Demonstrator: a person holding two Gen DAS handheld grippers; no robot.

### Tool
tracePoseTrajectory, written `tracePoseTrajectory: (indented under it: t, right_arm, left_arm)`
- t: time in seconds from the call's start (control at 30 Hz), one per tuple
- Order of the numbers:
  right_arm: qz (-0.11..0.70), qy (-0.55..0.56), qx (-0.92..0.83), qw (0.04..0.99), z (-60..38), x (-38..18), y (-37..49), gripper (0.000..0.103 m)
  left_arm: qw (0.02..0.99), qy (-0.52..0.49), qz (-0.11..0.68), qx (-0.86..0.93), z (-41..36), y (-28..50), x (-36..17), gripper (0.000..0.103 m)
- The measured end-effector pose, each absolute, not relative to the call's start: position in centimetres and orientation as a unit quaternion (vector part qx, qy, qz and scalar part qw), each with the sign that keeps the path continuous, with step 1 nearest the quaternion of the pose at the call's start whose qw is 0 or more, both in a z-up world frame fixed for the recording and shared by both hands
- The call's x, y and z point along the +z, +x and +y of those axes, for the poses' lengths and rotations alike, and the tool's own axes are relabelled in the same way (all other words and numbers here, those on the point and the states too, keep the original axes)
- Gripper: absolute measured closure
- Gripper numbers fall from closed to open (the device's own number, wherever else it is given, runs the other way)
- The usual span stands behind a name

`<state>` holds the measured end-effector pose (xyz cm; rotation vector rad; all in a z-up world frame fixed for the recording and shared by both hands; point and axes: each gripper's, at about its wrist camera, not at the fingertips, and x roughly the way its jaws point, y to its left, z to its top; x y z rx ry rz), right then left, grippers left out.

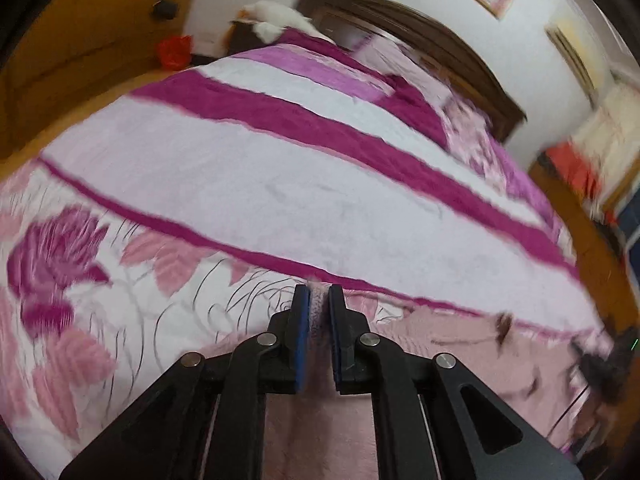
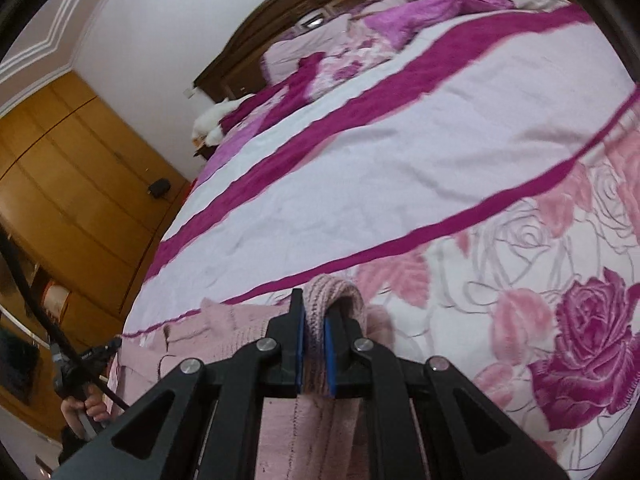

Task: Fold small clothes
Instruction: 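Lay the held hem over the collar and open both tools, then withdraw both open tools from the folded cardigan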

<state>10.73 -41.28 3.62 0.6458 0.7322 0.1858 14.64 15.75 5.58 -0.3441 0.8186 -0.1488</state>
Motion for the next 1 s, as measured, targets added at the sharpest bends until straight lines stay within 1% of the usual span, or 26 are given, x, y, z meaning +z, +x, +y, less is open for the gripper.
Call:
tracePoseTrajectory:
  t: [0.07,0.1,0.13,0.17,0.2,0.23,0.3,0.43,0.67,0.77,0.87,0.93,1.0]
  right_arm:
    - [0.333,0.315,0.079,0.885,-41.7,3.8,10.9,0.094]
    - [0.324,0.315,0.067,0.890,-41.8,4.0,10.9,0.091]
    - [0.320,0.306,0.044,0.896,-41.8,4.2,10.9,0.073]
    - [0.314,0.292,0.021,0.903,-41.8,4.5,10.8,0.058]
    - [0.302,0.284,0.012,0.910,-42.0,4.8,10.5,0.038]
    - [0.294,0.285,0.013,0.912,-42.2,5.1,10.3,0.038]
    - [0.284,0.299,0.013,0.911,-42.8,5.3,10.0,0.038]
    - [0.303,0.310,0.029,0.900,-42.3,5.2,10.4,0.038]
    - [0.347,0.203,0.041,0.915,-38.2,5.4,10.1,0.038]
    - [0.372,0.170,0.038,0.911,-37.1,4.7,9.8,0.038]
    - [0.392,0.148,0.024,0.908,-36.4,3.8,9.1,0.038]
    - [0.400,0.119,-0.002,0.909,-35.7,3.6,8.5,0.038]
    - [0.394,0.089,-0.014,0.915,-34.7,4.0,7.3,0.038]
  left_arm:
    - [0.913,-0.123,0.384,-0.055,15.0,15.0,6.0,0.103]
    - [0.919,-0.105,0.377,-0.048,15.0,15.1,6.5,0.093]
    - [0.926,-0.095,0.363,-0.046,15.3,14.8,7.3,0.088]
    - [0.932,-0.093,0.349,-0.045,15.8,14.4,8.1,0.087]
    - [0.937,-0.093,0.335,-0.043,16.2,13.9,8.9,0.083]
    - [0.942,-0.092,0.320,-0.040,16.7,13.2,9.8,0.077]
    - [0.946,-0.095,0.306,-0.040,17.3,12.4,10.5,0.073]
    - [0.930,-0.132,0.335,-0.078,18.2,11.2,9.9,0.073]
    - [0.905,-0.186,0.361,-0.130,17.2,8.6,8.9,0.073]
    - [0.907,-0.165,0.379,-0.085,15.1,7.6,7.2,0.073]
    - [0.916,-0.092,0.389,-0.045,13.2,7.2,5.5,0.073]
    - [0.909,-0.055,0.413,0.003,13.2,7.5,3.5,0.073]
    - [0.902,-0.095,0.420,0.007,14.6,7.1,2.0,0.073]
